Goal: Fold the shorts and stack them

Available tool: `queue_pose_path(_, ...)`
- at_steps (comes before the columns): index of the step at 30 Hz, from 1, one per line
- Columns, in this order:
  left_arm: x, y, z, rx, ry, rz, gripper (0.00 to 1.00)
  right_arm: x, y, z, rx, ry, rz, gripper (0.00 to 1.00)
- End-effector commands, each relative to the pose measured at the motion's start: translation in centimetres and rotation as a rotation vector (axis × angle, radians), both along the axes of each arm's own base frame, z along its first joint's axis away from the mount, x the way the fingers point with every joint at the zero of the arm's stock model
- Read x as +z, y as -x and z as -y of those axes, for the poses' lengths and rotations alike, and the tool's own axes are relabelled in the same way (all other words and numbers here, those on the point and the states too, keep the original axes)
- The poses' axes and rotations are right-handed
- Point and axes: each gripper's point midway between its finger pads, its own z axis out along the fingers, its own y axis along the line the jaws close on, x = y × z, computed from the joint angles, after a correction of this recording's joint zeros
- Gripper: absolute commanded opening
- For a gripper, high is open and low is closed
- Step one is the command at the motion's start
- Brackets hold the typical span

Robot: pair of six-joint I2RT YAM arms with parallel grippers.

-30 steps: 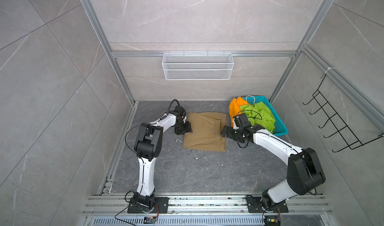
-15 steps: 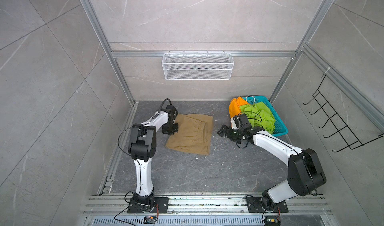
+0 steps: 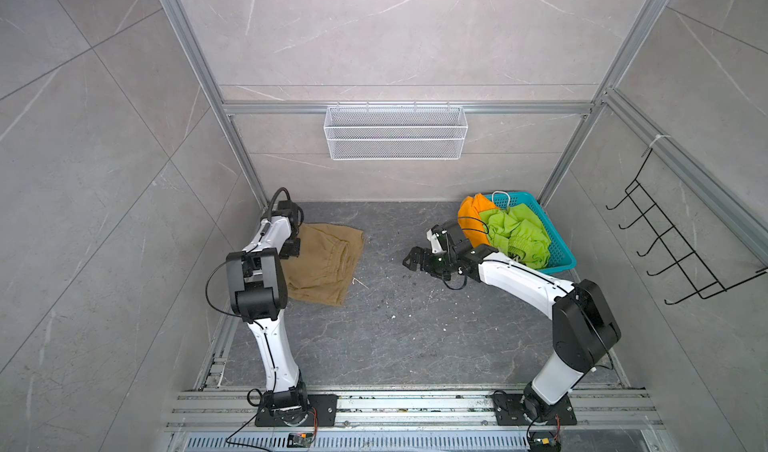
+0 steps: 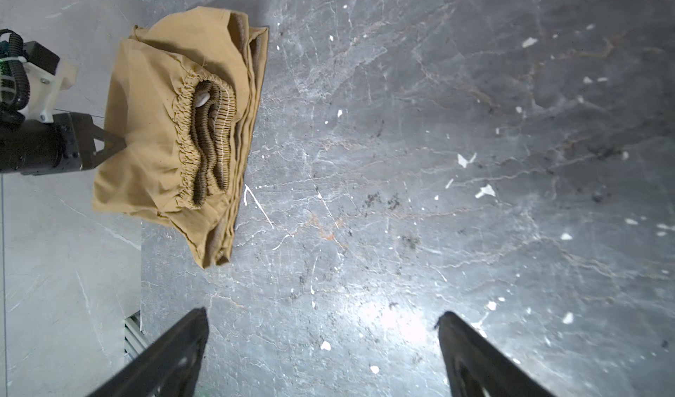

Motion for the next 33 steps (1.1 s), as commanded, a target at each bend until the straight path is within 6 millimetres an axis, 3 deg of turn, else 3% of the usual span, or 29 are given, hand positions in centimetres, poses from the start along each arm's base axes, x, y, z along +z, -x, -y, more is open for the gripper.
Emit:
queue_pose_path(1, -0.2, -0.9, -2.1, 0.051, 0.019, 0.012, 0.0, -0.4, -0.2, 0.0, 0.004, 0.026, -0.023, 1.0)
queue_pose_path(10, -1.9, -1.0, -5.1, 0.201, 0.105, 0.039, 0.0, -1.1, -1.9, -0.6, 0.022, 0.063, -0.033, 1.0)
queue_pose_path(19, -2.5, -1.3, -5.4, 0.217, 0.146, 0.019, 0.02, -0.4, -3.2, -0.6, 0.019, 0.072, -0.025, 1.0)
queue_pose_path(23, -0.3, -1.8, -4.7, 0.218, 0.192, 0.066, 0.54, 2.4, -4.0, 1.3, 0.001, 0.089, 0.023, 1.0)
queue_pose_path(24, 0.6, -2.0, -4.3, 0.217, 0.213, 0.096, 0.93, 3.3, -4.3, 2.2, -0.013, 0.096, 0.042, 1.0)
queue_pose_path(25, 1.4, -2.1, -4.0, 0.215, 0.233, 0.12, 1.0, 4.1, -4.5, 3.0, -0.027, 0.102, 0.055, 1.0)
queue_pose_path(28, 4.4, -2.8, -1.7, 0.187, 0.329, 0.215, 1.0, 6.7, -4.9, 7.0, -0.093, 0.147, 0.097, 1.0)
queue_pose_path(31, 7.4, -3.6, 2.5, 0.093, 0.39, 0.297, 1.0, 8.5, -4.9, 12.0, -0.176, 0.221, 0.127, 1.0)
queue_pose_path(33, 9.7, -4.3, 6.9, -0.027, 0.395, 0.343, 1.0, 9.0, -4.9, 15.7, -0.248, 0.253, 0.124, 1.0)
